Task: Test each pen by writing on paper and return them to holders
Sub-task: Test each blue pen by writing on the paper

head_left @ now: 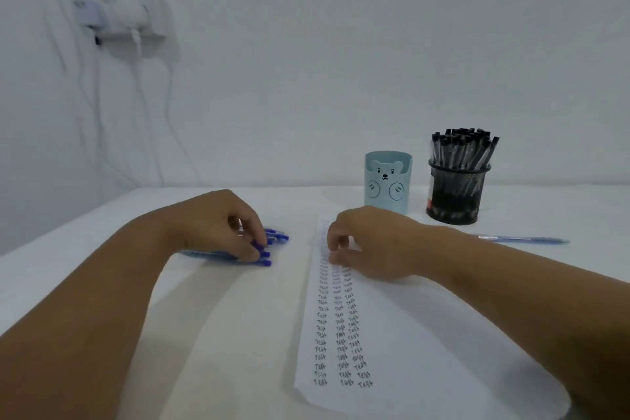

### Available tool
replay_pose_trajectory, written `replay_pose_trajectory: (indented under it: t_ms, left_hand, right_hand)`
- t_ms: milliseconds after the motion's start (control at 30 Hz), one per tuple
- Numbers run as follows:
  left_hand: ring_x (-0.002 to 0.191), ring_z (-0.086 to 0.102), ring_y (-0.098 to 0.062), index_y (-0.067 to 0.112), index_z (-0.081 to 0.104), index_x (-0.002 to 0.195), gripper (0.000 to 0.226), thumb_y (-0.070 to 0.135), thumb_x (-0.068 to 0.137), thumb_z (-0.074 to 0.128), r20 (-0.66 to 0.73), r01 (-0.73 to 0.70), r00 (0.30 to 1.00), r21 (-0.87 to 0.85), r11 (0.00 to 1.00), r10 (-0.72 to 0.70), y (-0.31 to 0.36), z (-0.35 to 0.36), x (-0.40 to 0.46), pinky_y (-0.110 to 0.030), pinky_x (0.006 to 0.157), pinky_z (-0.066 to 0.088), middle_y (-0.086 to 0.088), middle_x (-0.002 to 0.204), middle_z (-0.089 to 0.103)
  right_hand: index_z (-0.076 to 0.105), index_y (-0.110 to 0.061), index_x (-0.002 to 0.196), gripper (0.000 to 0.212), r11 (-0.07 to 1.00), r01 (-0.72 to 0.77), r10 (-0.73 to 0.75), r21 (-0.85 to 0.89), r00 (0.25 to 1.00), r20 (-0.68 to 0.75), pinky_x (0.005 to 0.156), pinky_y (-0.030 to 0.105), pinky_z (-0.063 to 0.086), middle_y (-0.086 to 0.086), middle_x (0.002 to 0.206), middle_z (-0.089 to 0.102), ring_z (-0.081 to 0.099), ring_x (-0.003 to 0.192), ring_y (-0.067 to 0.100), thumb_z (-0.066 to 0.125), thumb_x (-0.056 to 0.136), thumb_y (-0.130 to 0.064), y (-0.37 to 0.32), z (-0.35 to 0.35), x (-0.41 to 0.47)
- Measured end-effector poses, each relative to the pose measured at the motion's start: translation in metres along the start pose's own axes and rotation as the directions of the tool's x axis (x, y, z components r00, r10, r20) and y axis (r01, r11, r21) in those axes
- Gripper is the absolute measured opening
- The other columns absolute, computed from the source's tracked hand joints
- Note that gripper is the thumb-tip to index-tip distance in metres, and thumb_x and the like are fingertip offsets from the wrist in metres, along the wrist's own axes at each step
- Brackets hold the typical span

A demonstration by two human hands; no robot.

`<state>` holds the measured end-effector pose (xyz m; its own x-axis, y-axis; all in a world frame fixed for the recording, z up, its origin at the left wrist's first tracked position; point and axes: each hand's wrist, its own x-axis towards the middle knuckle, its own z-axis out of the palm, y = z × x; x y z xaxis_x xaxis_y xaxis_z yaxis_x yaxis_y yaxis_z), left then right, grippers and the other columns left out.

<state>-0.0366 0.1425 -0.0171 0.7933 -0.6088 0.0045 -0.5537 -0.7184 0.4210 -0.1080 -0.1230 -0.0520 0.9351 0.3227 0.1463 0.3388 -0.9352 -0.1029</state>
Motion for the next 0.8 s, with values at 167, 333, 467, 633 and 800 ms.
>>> replay_pose_trajectory:
  t_ms: [167, 333, 467, 633, 800]
  left_hand:
    - [0.076, 0.057, -0.008, 0.037, 0.080, 0.080, 0.019, 0.027, 0.069, 0.092, 0.052, 0.009, 0.999, 0.023, 1.000, -0.010, -0.001, 0.004, 0.001, -0.028, 0.076, 0.045, 0.004, 0.085, 0.070]
    - [0.088, 0.066, -0.019, 0.034, 0.078, 0.077, 0.010, 0.027, 0.076, 0.086, -0.074, -0.004, 0.997, 0.016, 1.000, 0.005, -0.001, 0.005, 0.001, -0.037, 0.084, 0.052, 0.006, 0.084, 0.072]
    - [0.080, 0.069, -0.004, 0.025, 0.076, 0.078, 0.010, 0.017, 0.082, 0.082, -0.296, -0.085, 0.954, -0.098, 0.992, 0.052, 0.005, 0.003, 0.000, -0.015, 0.069, 0.046, 0.013, 0.081, 0.075]
    - [0.068, 0.071, -0.013, 0.013, 0.068, 0.088, 0.011, 0.007, 0.097, 0.063, -0.567, -0.227, 0.823, -0.387, 0.894, -0.037, 0.009, -0.003, 0.002, -0.025, 0.066, 0.049, 0.001, 0.074, 0.073]
    - [0.061, 0.048, -0.016, 0.018, 0.065, 0.089, 0.024, 0.011, 0.106, 0.049, -0.715, -0.495, 0.651, -0.654, 0.573, -0.254, 0.014, -0.005, 0.009, -0.029, 0.061, 0.043, 0.001, 0.075, 0.057]
  right_hand:
    - [0.070, -0.032, 0.098, 0.013, 0.976, 0.084, -0.042, 0.202, 0.978, -0.203, 0.080, 0.019, 0.044, -0.017, 0.095, 0.064, 0.053, 0.092, 0.001, 0.064, 0.094, -0.044, 0.017, 0.021, -0.003]
    - [0.069, -0.033, 0.097, 0.010, 0.969, 0.108, -0.060, 0.222, 0.975, -0.215, 0.082, 0.021, 0.045, -0.019, 0.094, 0.062, 0.053, 0.095, 0.001, 0.064, 0.095, -0.041, 0.020, 0.027, -0.001]
    - [0.070, -0.032, 0.098, 0.011, 0.967, 0.121, -0.070, 0.222, 0.972, -0.224, 0.083, 0.021, 0.045, -0.017, 0.094, 0.062, 0.052, 0.095, 0.001, 0.064, 0.095, -0.041, 0.021, 0.029, 0.000]
    - [0.070, -0.032, 0.100, 0.012, 0.963, 0.118, -0.064, 0.241, 0.973, -0.221, 0.084, 0.020, 0.045, -0.016, 0.096, 0.063, 0.052, 0.096, 0.001, 0.064, 0.095, -0.041, 0.021, 0.029, -0.002]
    - [0.071, -0.032, 0.098, 0.011, 0.963, 0.122, -0.065, 0.241, 0.971, -0.231, 0.080, 0.015, 0.041, -0.015, 0.095, 0.064, 0.052, 0.097, 0.003, 0.065, 0.095, -0.040, 0.023, 0.030, -0.001]
